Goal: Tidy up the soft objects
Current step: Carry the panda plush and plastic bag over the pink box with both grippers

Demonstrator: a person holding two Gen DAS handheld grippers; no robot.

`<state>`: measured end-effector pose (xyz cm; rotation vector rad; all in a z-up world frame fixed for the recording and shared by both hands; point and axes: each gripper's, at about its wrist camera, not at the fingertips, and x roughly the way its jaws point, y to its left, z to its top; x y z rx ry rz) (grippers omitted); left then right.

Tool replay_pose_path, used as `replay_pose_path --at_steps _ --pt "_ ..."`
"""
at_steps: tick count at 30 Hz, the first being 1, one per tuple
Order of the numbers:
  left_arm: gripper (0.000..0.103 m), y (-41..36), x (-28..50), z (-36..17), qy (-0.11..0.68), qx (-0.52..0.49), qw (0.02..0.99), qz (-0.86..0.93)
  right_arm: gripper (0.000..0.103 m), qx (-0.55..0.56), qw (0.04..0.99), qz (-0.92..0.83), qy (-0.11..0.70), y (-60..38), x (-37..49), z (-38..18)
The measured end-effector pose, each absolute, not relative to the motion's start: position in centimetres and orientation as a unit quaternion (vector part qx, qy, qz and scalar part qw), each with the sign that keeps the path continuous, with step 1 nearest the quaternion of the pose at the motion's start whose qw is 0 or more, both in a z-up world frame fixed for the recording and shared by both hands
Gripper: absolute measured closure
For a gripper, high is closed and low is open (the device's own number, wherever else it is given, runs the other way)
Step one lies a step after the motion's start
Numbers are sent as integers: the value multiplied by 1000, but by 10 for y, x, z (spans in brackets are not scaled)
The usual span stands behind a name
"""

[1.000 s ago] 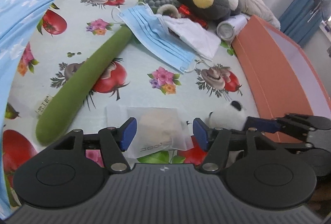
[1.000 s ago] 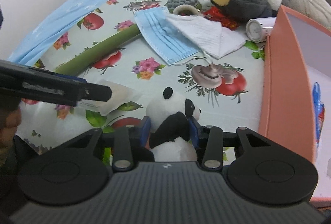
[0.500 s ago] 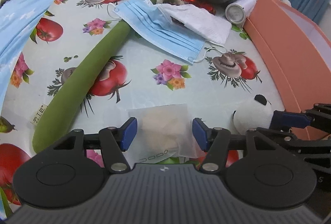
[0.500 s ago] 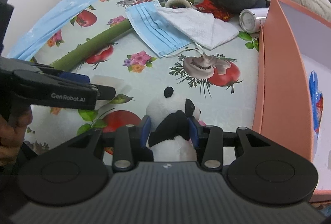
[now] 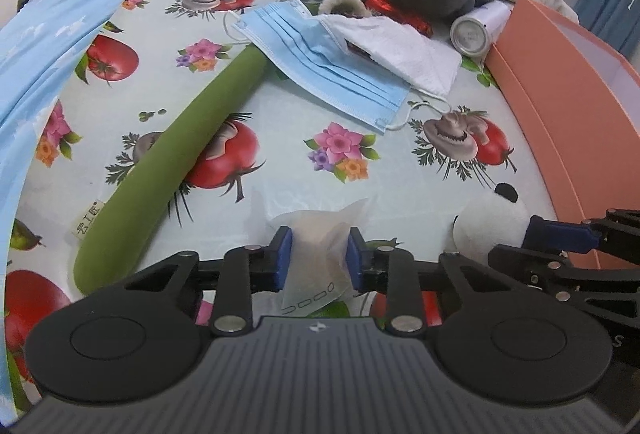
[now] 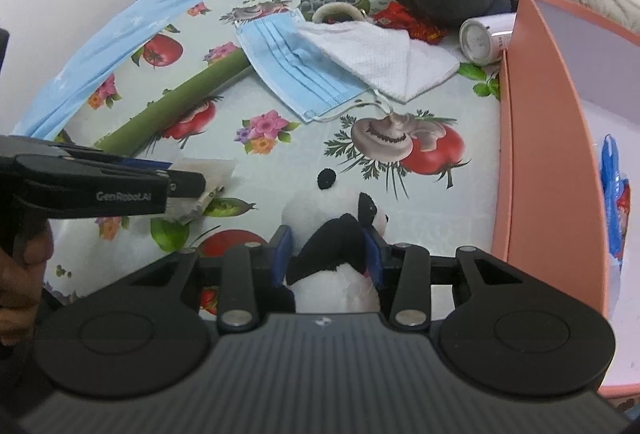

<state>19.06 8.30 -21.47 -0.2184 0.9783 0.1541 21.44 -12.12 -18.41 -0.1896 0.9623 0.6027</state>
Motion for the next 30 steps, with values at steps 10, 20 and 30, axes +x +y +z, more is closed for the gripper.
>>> replay_pose_path --at_steps 10,20,30 --pt "73 81 175 -177 435 -136 887 72 62 -68 858 271 431 -132 207 -151" --pt "73 68 139 -115 381 -151 911 46 62 -29 887 254 386 -146 180 -105" --pt "73 51 101 -67 337 -158 928 20 62 -4 908 249 337 -162 150 -57"
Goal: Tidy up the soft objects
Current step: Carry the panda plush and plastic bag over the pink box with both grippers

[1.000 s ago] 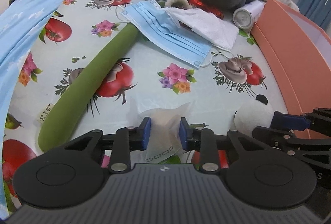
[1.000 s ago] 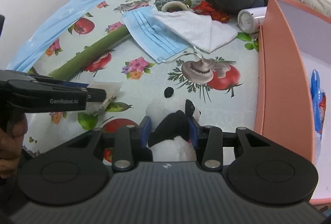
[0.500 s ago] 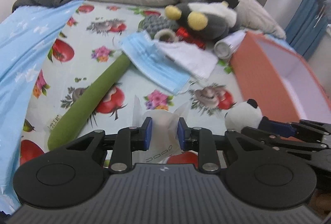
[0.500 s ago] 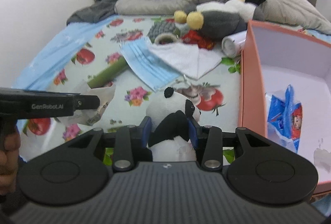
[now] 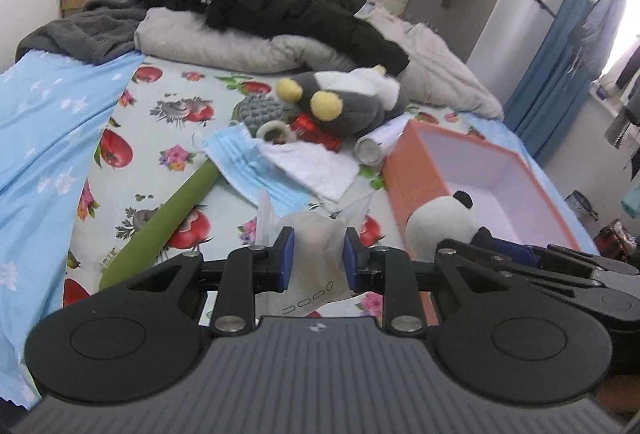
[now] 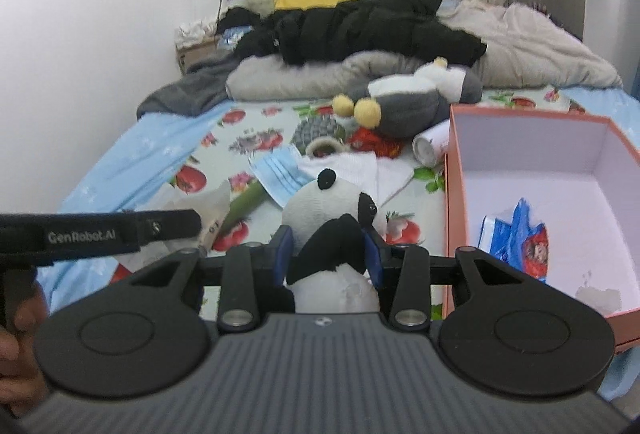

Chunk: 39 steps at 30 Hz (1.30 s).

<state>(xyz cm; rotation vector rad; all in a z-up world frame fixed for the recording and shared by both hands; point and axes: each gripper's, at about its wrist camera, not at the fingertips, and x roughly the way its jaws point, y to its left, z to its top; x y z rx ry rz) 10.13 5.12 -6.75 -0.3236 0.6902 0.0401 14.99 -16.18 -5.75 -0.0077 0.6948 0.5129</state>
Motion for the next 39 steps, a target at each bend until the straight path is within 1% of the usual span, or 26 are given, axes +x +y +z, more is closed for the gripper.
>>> replay_pose_path --at_steps 11,18,30,39 --pt "73 20 71 -40 310 -156 938 5 61 7 918 246 311 -186 119 -28" --pt "72 0 65 -33 305 -158 939 -16 61 17 926 229 300 -208 110 -18" --pt "72 -52 84 -27 306 -149 937 -85 61 28 939 179 291 -255 102 -10" --pt "72 -97 111 -28 316 -131 929 -142 61 44 947 122 294 -295 99 -16"
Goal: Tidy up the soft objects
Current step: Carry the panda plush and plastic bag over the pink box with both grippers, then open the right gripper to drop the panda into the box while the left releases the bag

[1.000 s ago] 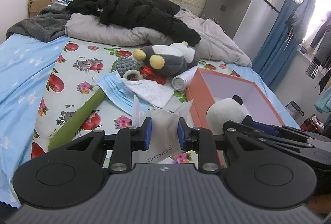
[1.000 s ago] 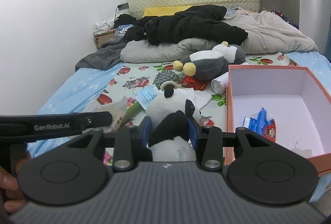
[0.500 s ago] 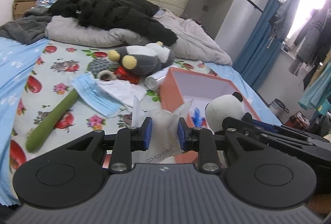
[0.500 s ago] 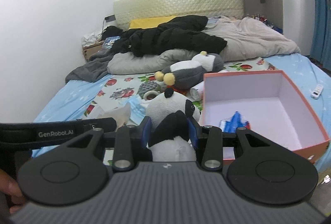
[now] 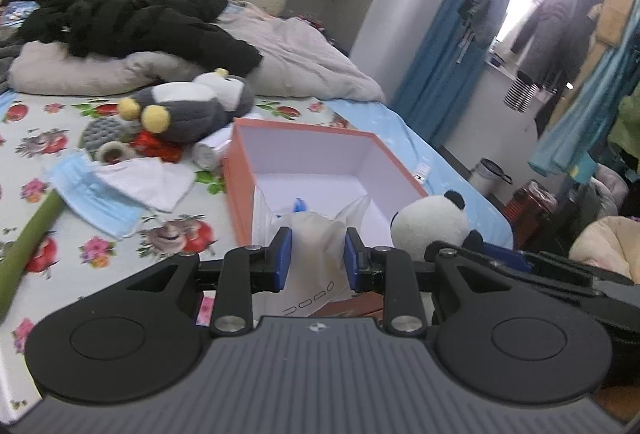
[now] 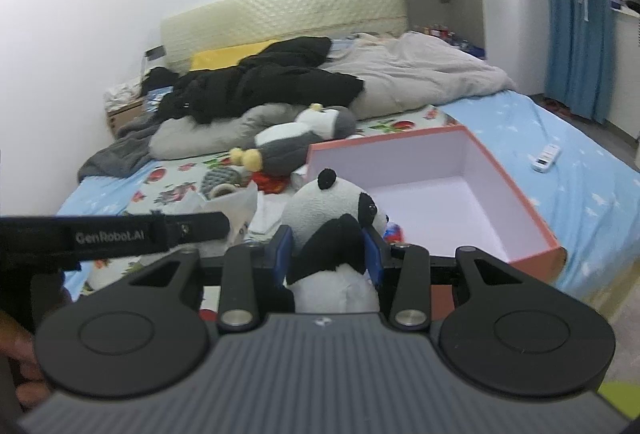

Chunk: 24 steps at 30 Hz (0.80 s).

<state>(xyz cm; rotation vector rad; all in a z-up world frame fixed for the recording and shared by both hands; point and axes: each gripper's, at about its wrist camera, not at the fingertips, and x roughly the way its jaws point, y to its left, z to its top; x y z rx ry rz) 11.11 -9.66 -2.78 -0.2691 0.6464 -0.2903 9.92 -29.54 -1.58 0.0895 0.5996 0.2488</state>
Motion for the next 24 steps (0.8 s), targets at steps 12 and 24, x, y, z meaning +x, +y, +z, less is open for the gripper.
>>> replay_pose_path --at_steps 12,24 --pt "72 -136 200 -46 351 -120 912 -173 61 66 945 92 308 -330 164 -42" --pt "72 -174 306 -88 409 -118 888 -176 61 71 928 80 358 -358 238 -87"
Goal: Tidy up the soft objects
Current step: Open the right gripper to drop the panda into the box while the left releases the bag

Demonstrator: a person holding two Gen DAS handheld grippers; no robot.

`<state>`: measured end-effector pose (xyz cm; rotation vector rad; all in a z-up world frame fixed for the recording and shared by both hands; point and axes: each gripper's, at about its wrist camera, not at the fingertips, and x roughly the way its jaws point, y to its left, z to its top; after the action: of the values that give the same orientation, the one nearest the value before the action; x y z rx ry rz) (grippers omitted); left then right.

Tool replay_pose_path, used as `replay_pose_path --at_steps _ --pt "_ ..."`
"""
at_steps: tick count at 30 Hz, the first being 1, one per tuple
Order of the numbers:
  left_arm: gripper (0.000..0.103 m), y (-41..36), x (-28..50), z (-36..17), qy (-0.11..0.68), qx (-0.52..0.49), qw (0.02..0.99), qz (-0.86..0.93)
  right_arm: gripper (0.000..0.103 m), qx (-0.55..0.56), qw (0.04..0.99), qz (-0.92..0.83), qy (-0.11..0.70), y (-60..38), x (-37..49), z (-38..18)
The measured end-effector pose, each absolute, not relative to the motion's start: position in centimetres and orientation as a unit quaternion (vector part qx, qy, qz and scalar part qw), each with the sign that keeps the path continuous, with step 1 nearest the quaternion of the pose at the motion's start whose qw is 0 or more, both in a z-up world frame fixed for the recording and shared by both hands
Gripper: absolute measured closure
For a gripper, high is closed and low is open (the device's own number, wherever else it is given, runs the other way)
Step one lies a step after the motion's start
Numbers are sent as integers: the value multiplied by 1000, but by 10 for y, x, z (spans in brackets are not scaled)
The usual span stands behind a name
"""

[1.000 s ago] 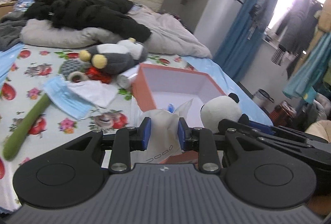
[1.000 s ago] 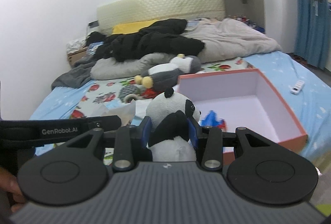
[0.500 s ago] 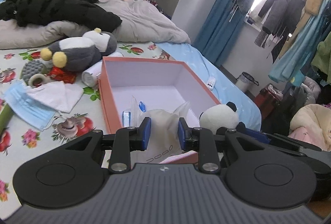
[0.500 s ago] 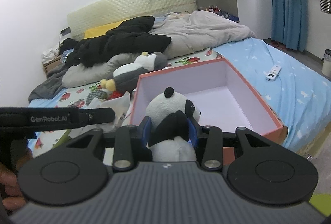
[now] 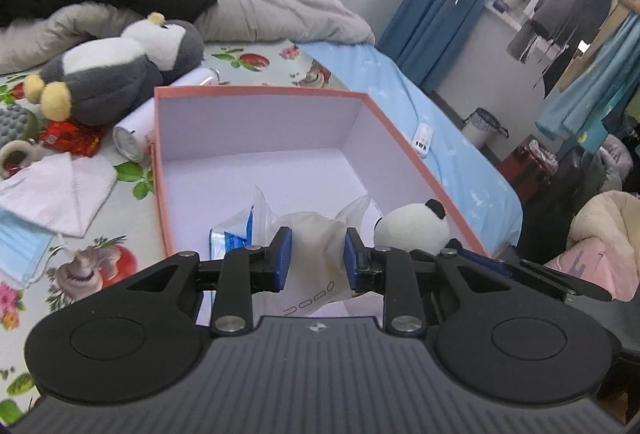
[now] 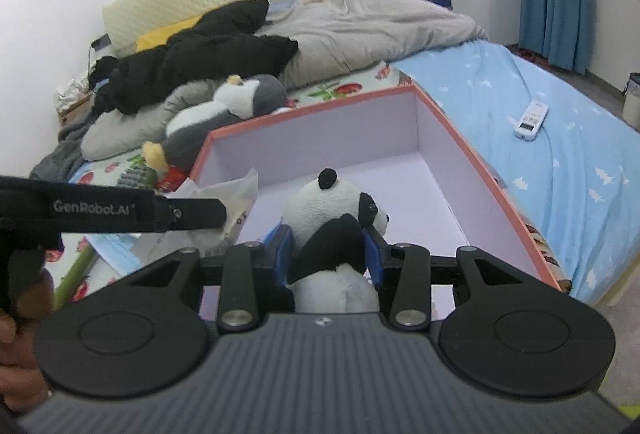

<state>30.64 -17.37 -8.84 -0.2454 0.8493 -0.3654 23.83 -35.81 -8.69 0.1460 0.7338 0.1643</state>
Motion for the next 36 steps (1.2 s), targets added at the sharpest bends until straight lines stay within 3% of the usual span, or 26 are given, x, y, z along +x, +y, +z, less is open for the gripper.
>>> replay_pose_path --at_steps 12,14,15,17,36 --pt "71 -184 368 -136 446 -102 871 -178 60 83 912 78 394 -363 289 -135" --pt "64 -184 371 -141 452 -104 868 -177 59 90 909 83 399 -364 293 -138" --pt "54 -184 371 -143 452 -108 867 -178 57 93 907 83 402 -365 295 -139" --pt "53 -183 372 -145 461 -113 862 -180 46 96 905 76 408 -365 297 -140" --pt "53 -145 286 -74 397 -112 894 -174 45 86 925 101 356 -335 229 -79"
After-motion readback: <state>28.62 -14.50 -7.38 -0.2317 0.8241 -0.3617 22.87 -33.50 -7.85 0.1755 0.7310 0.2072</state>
